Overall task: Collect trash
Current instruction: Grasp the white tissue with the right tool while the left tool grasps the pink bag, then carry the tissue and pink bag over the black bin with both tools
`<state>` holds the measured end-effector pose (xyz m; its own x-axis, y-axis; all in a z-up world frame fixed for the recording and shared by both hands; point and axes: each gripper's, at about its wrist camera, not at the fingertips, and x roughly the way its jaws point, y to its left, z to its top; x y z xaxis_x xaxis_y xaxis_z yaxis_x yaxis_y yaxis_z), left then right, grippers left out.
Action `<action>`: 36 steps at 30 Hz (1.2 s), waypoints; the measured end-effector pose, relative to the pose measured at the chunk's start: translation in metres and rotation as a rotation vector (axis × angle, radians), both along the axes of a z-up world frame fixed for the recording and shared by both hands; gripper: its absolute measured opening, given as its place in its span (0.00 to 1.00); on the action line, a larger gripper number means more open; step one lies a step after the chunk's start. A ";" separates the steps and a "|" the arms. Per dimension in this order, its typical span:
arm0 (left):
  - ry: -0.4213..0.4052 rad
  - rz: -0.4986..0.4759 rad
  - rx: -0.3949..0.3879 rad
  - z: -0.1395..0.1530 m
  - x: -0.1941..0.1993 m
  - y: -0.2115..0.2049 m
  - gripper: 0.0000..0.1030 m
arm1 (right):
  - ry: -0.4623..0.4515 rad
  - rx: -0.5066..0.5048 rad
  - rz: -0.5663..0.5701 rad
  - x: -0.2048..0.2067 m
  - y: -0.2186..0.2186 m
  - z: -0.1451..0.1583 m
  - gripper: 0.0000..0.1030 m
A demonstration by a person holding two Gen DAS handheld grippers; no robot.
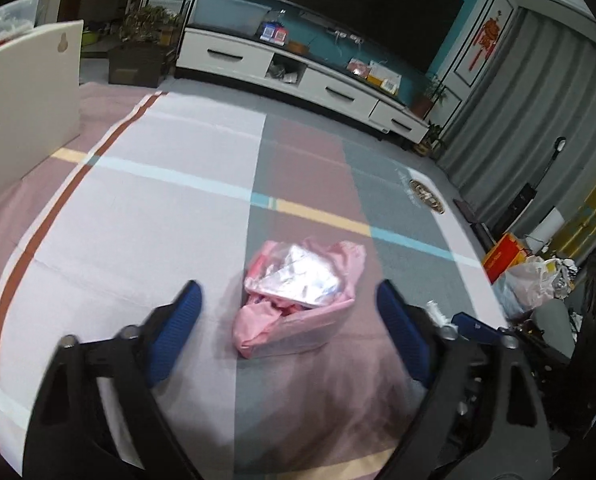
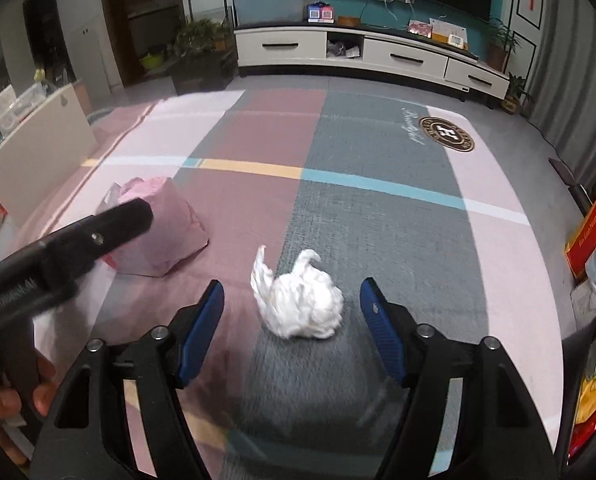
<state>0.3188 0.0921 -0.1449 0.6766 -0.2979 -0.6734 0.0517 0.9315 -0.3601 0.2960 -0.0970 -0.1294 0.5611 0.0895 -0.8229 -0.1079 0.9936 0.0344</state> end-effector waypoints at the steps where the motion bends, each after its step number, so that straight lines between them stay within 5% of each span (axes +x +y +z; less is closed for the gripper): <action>1: 0.009 -0.007 -0.019 -0.003 0.001 0.001 0.66 | 0.011 -0.003 -0.001 0.003 0.001 -0.003 0.50; 4: 0.001 -0.006 -0.046 -0.004 0.002 0.001 0.56 | 0.026 -0.008 -0.021 0.008 -0.001 -0.007 0.33; 8: -0.010 -0.006 -0.038 -0.003 -0.001 -0.001 0.47 | 0.022 0.021 -0.037 0.006 -0.006 -0.005 0.24; 36: -0.077 -0.040 0.127 0.056 -0.084 -0.047 0.46 | -0.119 0.098 -0.077 -0.110 -0.048 0.052 0.23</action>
<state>0.2347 0.0454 -0.0892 0.7168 -0.2418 -0.6540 0.1129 0.9658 -0.2334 0.1857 -0.1450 -0.0769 0.6620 0.1191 -0.7400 -0.0410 0.9916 0.1229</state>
